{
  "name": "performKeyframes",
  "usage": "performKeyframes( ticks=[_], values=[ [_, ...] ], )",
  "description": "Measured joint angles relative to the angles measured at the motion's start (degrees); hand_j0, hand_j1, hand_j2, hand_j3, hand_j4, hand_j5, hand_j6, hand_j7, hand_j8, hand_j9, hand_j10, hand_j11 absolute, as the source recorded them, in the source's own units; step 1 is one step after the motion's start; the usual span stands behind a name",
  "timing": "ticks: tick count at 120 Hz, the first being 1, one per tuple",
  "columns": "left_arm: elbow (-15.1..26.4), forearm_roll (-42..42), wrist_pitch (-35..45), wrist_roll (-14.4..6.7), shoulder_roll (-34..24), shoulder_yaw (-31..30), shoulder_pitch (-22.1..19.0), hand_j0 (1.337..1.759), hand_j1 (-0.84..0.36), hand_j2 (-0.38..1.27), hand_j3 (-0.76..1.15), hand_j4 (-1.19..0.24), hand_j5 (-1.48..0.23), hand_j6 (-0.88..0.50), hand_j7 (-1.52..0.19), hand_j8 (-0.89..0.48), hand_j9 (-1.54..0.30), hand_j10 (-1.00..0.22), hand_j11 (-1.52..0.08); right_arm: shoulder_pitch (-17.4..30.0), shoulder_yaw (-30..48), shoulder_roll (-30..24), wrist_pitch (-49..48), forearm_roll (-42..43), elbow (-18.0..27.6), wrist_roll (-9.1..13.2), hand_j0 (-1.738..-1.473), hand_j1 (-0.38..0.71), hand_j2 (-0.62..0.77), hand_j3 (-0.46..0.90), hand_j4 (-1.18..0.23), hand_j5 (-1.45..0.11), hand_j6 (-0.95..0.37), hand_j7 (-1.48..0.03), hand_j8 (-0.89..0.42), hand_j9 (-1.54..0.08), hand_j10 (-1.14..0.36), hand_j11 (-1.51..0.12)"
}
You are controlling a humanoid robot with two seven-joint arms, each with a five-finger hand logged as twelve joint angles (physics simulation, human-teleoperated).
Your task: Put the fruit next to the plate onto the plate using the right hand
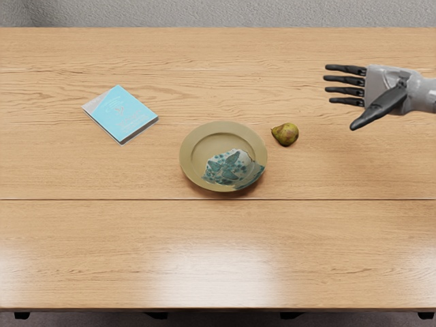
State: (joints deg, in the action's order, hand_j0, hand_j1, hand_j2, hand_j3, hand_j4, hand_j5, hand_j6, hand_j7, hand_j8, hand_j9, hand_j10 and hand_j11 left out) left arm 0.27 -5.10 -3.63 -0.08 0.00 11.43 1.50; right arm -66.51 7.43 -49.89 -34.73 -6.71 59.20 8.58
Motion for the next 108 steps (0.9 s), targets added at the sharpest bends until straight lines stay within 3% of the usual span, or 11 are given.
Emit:
performKeyframes(
  ticks=[14,29,42,85,108],
  values=[
    [0.0,0.0,0.01,0.0,0.0,0.0,0.04,1.658,0.32,0.0,0.0,-0.02,-0.03,-0.02,-0.03,-0.02,-0.03,-0.02,-0.03,0.2,0.06,-0.47,-0.19,0.1,0.09,0.45,-1.658,-0.35,0.0,0.0,0.0,0.0,0.0,0.0,0.0,0.0,0.01,0.01],
    [0.0,0.0,0.01,0.0,0.0,0.0,0.0,1.658,0.32,0.0,0.0,-0.02,-0.03,-0.02,-0.03,-0.02,-0.03,-0.02,-0.03,-0.37,0.49,-0.19,-0.25,0.7,-0.05,5.95,-1.658,-0.35,0.0,0.0,0.0,0.0,0.0,0.0,0.0,0.0,0.0,0.01],
    [0.0,0.0,0.01,0.0,0.0,0.0,0.0,1.658,0.32,0.0,0.0,-0.02,-0.03,-0.02,-0.03,-0.02,-0.03,-0.02,-0.03,-0.62,1.57,-0.01,-0.28,4.61,0.0,8.15,-1.658,-0.35,0.0,0.0,0.0,0.0,0.0,0.0,0.0,0.0,0.0,0.0],
    [0.0,0.0,0.0,0.0,0.0,0.0,0.0,1.658,0.32,0.0,0.0,-0.02,-0.03,-0.02,-0.03,-0.02,-0.03,-0.02,-0.03,-3.58,4.53,9.86,13.31,25.3,-0.02,9.25,-1.658,-0.35,0.0,0.0,0.0,0.0,0.0,0.0,0.0,0.0,0.0,0.0],
    [0.0,0.0,0.01,0.0,0.0,0.0,0.0,1.658,0.32,0.0,0.0,-0.02,-0.03,-0.02,-0.03,-0.02,-0.03,-0.02,-0.03,-3.92,3.97,15.57,22.87,29.22,-0.01,10.8,-1.658,-0.35,0.0,0.0,0.0,0.0,0.0,0.0,0.0,0.0,0.0,0.0]
  ],
)
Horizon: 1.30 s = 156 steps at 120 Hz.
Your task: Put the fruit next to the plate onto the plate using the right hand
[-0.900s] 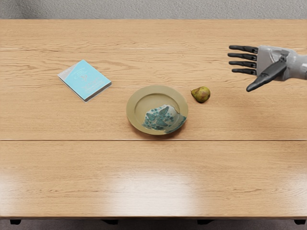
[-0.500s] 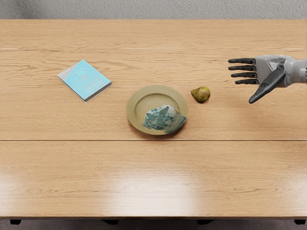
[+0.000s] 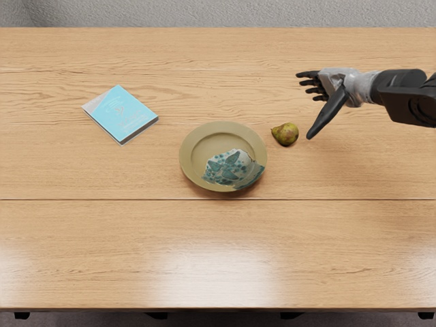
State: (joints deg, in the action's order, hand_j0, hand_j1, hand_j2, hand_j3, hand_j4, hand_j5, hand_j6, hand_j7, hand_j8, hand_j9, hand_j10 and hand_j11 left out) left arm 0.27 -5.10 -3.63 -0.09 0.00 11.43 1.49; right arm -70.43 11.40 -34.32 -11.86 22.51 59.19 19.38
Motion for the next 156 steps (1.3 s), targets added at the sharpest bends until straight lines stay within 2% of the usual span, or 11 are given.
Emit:
performKeyframes(
  ticks=[14,42,69,95,125,156],
  values=[
    [0.0,0.0,-0.01,0.0,0.0,0.0,0.0,1.658,0.32,0.0,0.0,-0.02,-0.03,-0.02,-0.03,-0.02,-0.03,-0.02,-0.03,0.38,-0.43,2.36,4.53,1.11,0.28,0.38,-1.658,-0.35,0.0,0.0,0.0,0.0,0.0,0.0,0.0,0.0,0.0,0.0],
    [0.0,0.0,-0.01,0.0,0.0,0.0,0.0,1.658,0.32,0.0,0.0,-0.02,-0.03,-0.02,-0.03,-0.02,-0.03,-0.02,-0.03,1.19,-3.56,2.73,19.16,2.41,7.86,2.82,-1.658,-0.35,0.0,0.0,0.0,0.0,0.0,0.0,0.0,0.0,0.0,0.0],
    [0.0,0.0,-0.01,0.0,0.0,0.0,0.0,1.658,0.32,0.0,0.0,-0.02,-0.03,-0.02,-0.03,-0.02,-0.03,-0.02,-0.03,1.28,-6.23,3.96,27.87,3.61,11.23,3.78,-1.658,-0.31,-0.01,0.0,-0.03,-0.04,-0.03,-0.04,-0.03,-0.04,-0.03,-0.04],
    [0.0,0.0,0.0,0.0,0.0,0.0,0.0,1.658,0.32,0.0,0.0,-0.02,-0.03,-0.02,-0.03,-0.02,-0.03,-0.02,-0.03,1.44,-8.8,6.12,33.33,5.5,11.61,3.85,-1.658,-0.21,-0.02,0.0,-0.12,-0.15,-0.12,-0.15,-0.12,-0.15,-0.12,-0.15],
    [0.0,0.0,0.0,0.0,0.0,0.0,0.0,1.658,0.32,0.0,0.0,-0.02,-0.03,-0.02,-0.03,-0.02,-0.03,-0.02,-0.03,2.01,-11.19,9.85,39.29,7.14,9.97,3.74,-1.658,-0.1,-0.04,0.0,-0.21,-0.27,-0.21,-0.27,-0.21,-0.27,-0.21,-0.27],
    [0.0,0.0,-0.01,0.0,0.0,0.0,0.0,1.658,0.32,0.0,0.0,-0.02,-0.03,-0.02,-0.03,-0.02,-0.03,-0.02,-0.03,2.01,-13.4,12.96,41.98,7.65,7.64,3.72,-1.658,-0.05,-0.05,0.0,-0.25,-0.33,-0.25,-0.33,-0.25,-0.33,-0.25,-0.33]
  ],
)
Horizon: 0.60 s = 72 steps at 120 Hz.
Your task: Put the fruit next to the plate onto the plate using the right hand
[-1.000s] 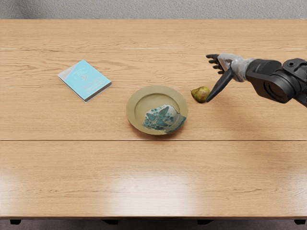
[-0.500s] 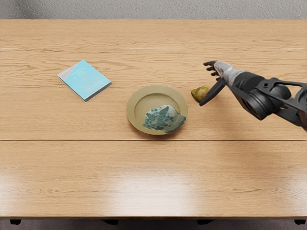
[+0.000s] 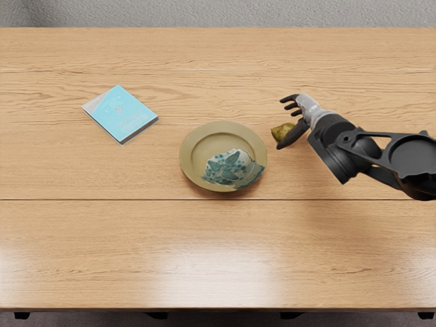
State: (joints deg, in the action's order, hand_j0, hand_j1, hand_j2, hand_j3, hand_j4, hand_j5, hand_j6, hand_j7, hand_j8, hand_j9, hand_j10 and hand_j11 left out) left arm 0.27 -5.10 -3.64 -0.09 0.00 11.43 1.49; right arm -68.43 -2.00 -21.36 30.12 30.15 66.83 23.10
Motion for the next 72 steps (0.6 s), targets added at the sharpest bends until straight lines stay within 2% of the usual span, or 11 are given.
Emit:
performKeyframes(
  ticks=[21,54,72],
  values=[
    [0.0,0.0,0.0,0.0,0.0,0.0,0.0,1.658,0.32,0.0,0.0,-0.02,-0.03,-0.02,-0.03,-0.02,-0.03,-0.02,-0.03,-1.32,-1.46,1.34,0.07,-0.02,-0.71,1.8,-1.658,-0.03,-0.05,0.0,-0.26,-0.34,-0.26,-0.34,-0.26,-0.34,-0.26,-0.34],
    [0.0,0.0,0.01,0.0,0.0,0.0,0.0,1.658,0.32,0.0,0.0,-0.02,-0.03,-0.02,-0.03,-0.02,-0.03,-0.02,-0.03,-4.13,-3.15,1.96,-0.78,-0.02,-0.86,8.0,-1.658,-0.03,-0.05,0.0,-0.27,-0.35,-0.27,-0.35,-0.27,-0.35,-0.27,-0.35],
    [0.0,0.0,-0.01,0.0,0.0,0.0,0.0,1.658,0.32,0.0,0.0,-0.02,-0.03,-0.02,-0.03,-0.02,-0.03,-0.02,-0.03,-4.81,-4.09,3.08,-0.83,-0.04,-1.92,9.24,-1.658,-0.03,-0.05,0.0,-0.27,-0.35,-0.27,-0.35,-0.27,-0.35,-0.27,-0.35]
  ],
)
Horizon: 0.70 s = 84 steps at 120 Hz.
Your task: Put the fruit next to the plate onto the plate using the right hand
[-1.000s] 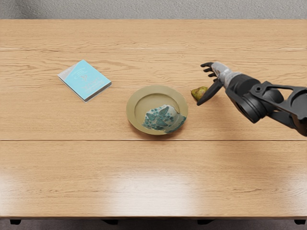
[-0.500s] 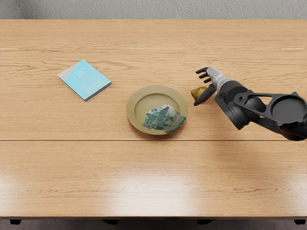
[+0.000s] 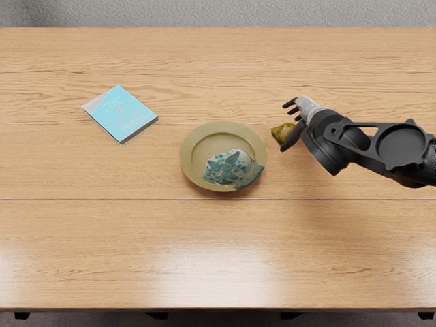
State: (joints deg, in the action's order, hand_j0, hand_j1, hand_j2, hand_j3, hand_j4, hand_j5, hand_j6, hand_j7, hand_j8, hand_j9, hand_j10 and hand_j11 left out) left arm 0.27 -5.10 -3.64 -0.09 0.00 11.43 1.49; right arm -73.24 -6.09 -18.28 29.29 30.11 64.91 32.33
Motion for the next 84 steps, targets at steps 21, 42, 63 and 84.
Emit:
performKeyframes(
  ticks=[21,42,63,84],
  values=[
    [0.0,0.0,0.0,0.0,0.0,0.0,0.0,1.658,0.32,0.0,0.0,-0.02,-0.03,-0.02,-0.03,-0.02,-0.03,-0.02,-0.03,-0.16,-0.8,2.21,-0.01,0.01,-2.45,0.29,-1.658,-0.02,-0.05,0.0,-0.27,-0.35,-0.27,-0.35,-0.27,-0.35,-0.27,-0.35],
    [0.0,0.0,0.01,0.0,0.0,0.0,0.01,1.658,0.32,0.0,0.0,-0.02,-0.03,-0.02,-0.03,-0.02,-0.03,-0.02,-0.03,-0.19,-1.62,4.34,-0.01,0.02,-4.85,0.35,-1.658,-0.02,-0.05,0.0,-0.28,-0.36,-0.28,-0.36,-0.28,-0.36,-0.28,-0.36],
    [0.0,0.0,0.0,0.0,0.0,0.0,0.0,1.658,0.32,0.0,0.0,-0.02,-0.03,-0.02,-0.03,-0.02,-0.03,-0.02,-0.03,-0.17,-2.75,5.6,-0.02,0.02,-6.7,0.36,-1.658,-0.02,-0.05,0.0,-0.28,-0.36,-0.28,-0.36,-0.28,-0.36,-0.28,-0.36],
    [0.0,0.0,0.01,0.0,0.0,0.0,0.0,1.658,0.32,0.0,0.0,-0.02,-0.03,-0.02,-0.03,-0.02,-0.03,-0.02,-0.03,-0.22,-3.03,5.84,-0.02,0.02,-7.22,0.36,-1.658,0.0,-0.06,0.0,-0.29,-0.38,-0.29,-0.38,-0.29,-0.38,-0.29,-0.38]
  ],
)
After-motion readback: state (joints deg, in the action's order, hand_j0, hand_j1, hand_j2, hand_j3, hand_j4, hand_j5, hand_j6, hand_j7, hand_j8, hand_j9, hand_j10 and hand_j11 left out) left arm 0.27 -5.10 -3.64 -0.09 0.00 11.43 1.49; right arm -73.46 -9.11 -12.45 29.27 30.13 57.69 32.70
